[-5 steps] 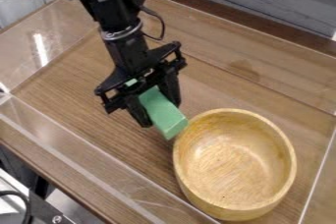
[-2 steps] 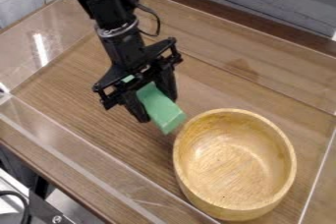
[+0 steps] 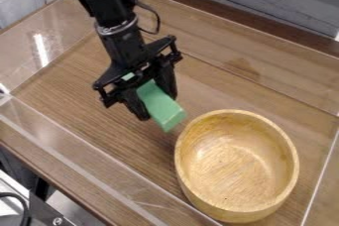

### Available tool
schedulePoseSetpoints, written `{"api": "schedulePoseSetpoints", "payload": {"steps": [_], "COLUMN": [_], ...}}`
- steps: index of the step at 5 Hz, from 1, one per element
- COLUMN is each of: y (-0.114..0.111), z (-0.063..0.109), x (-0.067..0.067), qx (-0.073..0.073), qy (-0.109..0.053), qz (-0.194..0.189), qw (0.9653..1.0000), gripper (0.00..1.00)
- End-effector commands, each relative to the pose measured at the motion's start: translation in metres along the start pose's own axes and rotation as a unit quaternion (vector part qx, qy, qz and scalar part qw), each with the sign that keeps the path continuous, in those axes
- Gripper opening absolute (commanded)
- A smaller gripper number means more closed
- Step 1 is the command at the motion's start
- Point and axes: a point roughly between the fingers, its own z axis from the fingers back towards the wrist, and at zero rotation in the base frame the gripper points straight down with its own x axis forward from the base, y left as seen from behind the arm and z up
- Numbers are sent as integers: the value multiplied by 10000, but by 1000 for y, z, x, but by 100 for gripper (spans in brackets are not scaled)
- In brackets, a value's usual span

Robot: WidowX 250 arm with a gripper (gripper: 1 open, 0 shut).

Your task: Remove the green block from inside the brown bowl and put it on the table

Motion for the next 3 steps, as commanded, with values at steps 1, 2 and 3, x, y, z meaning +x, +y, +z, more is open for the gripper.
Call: {"api": "schedulePoseSetpoints", "payload": {"steps": [1, 2, 3], "y": [-9, -10, -11], "z": [10, 10, 10], "x": [6, 8, 10], "qx": [-180, -186, -180], "qy": [-138, -137, -141], "qz": [-39, -53, -61], "qw": [9997, 9997, 9997], "gripper": [0, 0, 0]}}
